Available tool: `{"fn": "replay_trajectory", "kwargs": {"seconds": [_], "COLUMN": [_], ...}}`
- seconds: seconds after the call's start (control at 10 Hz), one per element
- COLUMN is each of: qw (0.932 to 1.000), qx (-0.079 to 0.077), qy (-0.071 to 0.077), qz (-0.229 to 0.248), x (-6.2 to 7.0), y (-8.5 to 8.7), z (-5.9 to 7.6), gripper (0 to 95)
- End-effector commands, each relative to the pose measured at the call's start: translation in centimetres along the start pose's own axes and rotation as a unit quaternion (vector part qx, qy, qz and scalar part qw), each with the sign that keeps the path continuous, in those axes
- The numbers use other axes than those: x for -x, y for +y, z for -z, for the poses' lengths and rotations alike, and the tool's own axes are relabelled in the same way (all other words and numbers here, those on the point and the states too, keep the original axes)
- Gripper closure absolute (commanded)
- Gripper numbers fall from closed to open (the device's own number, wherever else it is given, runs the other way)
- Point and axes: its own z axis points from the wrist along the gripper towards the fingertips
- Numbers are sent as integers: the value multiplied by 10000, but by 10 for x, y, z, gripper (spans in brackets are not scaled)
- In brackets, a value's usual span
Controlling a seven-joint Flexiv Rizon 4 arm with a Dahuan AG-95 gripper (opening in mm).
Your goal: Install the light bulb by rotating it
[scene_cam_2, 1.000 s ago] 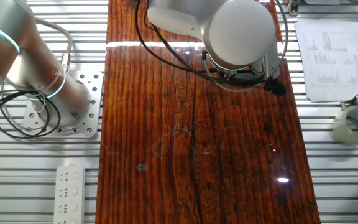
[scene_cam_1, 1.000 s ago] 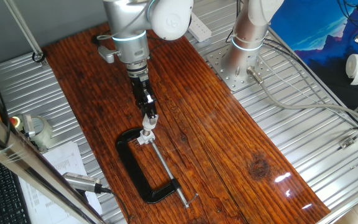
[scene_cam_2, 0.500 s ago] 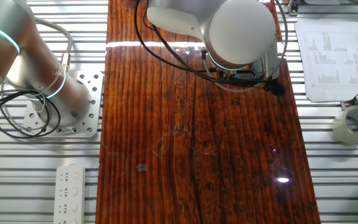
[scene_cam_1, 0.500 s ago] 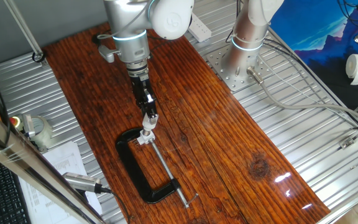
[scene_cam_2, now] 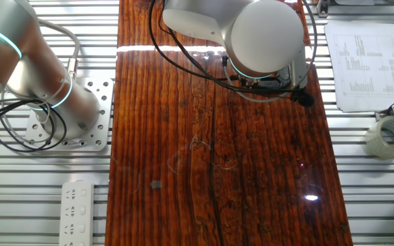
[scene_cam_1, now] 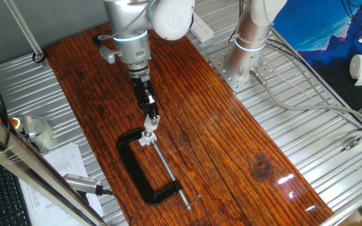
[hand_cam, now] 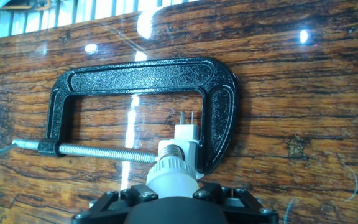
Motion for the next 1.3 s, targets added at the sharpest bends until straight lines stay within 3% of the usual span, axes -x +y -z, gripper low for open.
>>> {"fn": "replay_trajectory", "kwargs": {"seconds": [0.1, 1.3], "qw": [10000, 10000], "qx": [9, 14], "qy": [1, 34], "qz": [-7, -46], "x": [0, 0], "y": [0, 2], "z": [0, 0], "gripper": [380, 380]}}
